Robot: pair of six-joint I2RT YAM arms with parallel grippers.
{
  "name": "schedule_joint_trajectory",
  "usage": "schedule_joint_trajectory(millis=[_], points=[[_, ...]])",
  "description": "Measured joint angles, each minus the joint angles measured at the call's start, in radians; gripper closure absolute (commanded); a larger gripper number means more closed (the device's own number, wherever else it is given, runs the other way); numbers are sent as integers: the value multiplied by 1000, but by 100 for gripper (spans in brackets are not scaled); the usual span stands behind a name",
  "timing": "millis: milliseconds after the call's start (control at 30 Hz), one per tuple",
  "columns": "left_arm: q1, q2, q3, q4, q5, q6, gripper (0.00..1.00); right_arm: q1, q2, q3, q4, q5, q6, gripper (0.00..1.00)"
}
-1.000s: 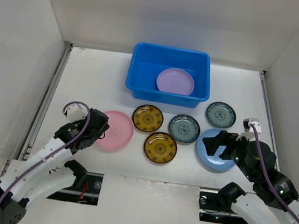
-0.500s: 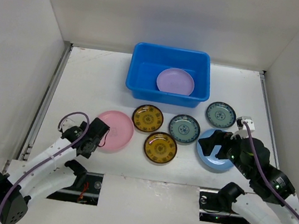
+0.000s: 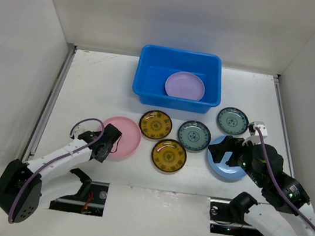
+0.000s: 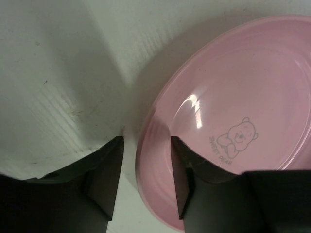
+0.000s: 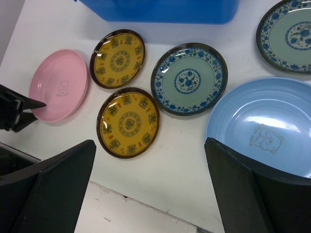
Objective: Place the plates into the plastic bin on the countertop
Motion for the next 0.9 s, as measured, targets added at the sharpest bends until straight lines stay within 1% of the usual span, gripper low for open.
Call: schedule_joint_trajectory(millis=[67, 100, 167, 300, 400, 533, 633, 700, 767, 900], points=[[2, 19, -1, 27, -1, 1, 90, 0, -1, 0, 0, 0, 0, 0], [5, 27, -1, 34, 0, 4, 94, 0, -2, 0, 0, 0, 0, 0], [12, 26, 2, 67, -3, 0, 100, 0, -8, 0, 0, -1, 0, 0], [46, 10, 27, 95, -12, 8, 100, 0, -28, 0, -1, -2, -4, 0], [95, -24, 71, 41, -32, 40, 100, 0, -41, 0, -2, -3, -8, 0], [212, -68, 188, -53, -79, 137, 100, 0, -56, 0, -3, -3, -18, 0], [309, -66, 328, -69, -102, 246, 100, 0, -61, 0, -4, -2, -29, 0], [358, -34, 446, -57, -113, 330, 100, -2, -60, 0, -4, -2, -38, 0], [378, 30, 574, -24, -114, 421, 100, -11, -56, 0, -4, -1, -46, 0], [367, 227, 841, 109, -77, 616, 98, -56, -31, 0, -1, 7, -58, 0]])
